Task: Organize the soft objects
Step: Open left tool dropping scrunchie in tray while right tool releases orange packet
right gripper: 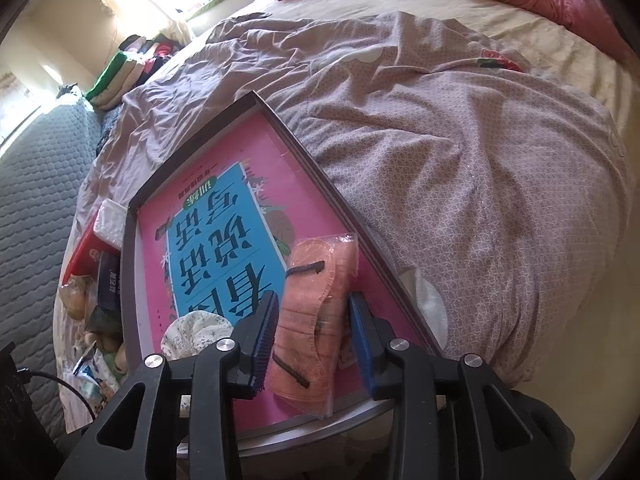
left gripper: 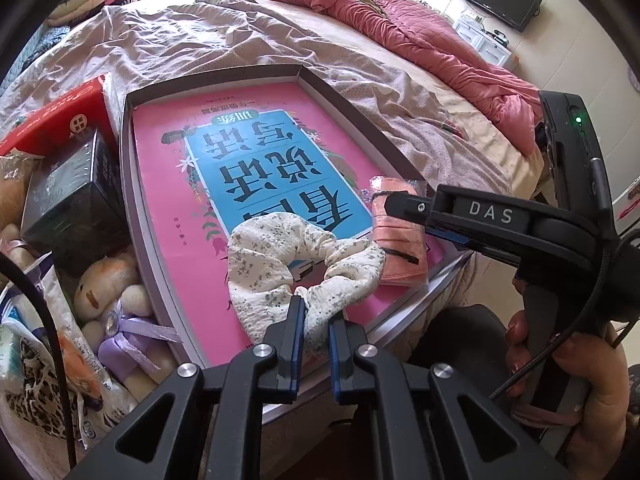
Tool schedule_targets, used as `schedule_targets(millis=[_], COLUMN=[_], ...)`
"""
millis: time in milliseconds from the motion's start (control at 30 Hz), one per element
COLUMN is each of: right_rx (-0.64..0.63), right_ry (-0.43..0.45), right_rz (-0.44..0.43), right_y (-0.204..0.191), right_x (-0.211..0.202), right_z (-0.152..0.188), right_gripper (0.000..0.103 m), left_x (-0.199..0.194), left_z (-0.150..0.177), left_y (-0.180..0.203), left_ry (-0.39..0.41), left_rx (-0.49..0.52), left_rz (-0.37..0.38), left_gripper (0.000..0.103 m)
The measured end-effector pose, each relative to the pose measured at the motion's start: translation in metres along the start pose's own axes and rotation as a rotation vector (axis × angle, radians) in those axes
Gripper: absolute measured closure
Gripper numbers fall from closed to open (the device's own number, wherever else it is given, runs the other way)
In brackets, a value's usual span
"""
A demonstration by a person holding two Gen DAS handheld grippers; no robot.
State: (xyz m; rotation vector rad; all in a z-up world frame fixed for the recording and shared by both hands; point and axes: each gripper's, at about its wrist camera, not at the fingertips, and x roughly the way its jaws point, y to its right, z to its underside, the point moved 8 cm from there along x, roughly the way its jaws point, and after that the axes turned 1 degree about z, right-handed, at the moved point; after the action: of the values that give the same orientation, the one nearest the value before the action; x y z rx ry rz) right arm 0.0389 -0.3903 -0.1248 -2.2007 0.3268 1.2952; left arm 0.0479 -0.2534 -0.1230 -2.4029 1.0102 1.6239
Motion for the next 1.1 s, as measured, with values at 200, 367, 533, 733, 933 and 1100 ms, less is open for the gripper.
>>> schedule_targets(millis=[200,367,533,733,933,1100], right_rx=[-0.035,-0.061,-0.077,-0.107,-0.168,-0.204], right_ry=[0.060,0.116,0.144,0.199,0.235,0.241], right_rz=[0.017,0.014,0.008,-0.018,-0.018,-0.015], right_y=[-0.005,-0.012,-0.016,-0.027,-0.044,-0.052], right_x=[-0.010,-0.020,-0.026,-0.036,-0.042,-0.044], right_z=[-0.006,-0.012,-0.014,-0.018,-0.016,-0.012], right_gripper=[0.054,0.050,0.046,0.041,0.033,0.031], left_x=[-0.001,-0.005,-0.015,-0.041,-0.066,-0.077], left_z=[0.001,0.000,-0.003,-0.008,-0.009,-0.004], left_y=[0.002,0.005,0.005,-0.001,-0.018,-0.038], left_ry=[-0.007,0.011,0.043,0.123,0.173,0.178], left_rx=[-0.006,0.011,0.019,0.014,-0.025,-0.064], left_rz=[0.032,0.022,0.016,-0.015,-0.080,-0.124], left_gripper=[0.082,0.065,0.064,0.048,0.042,0.041])
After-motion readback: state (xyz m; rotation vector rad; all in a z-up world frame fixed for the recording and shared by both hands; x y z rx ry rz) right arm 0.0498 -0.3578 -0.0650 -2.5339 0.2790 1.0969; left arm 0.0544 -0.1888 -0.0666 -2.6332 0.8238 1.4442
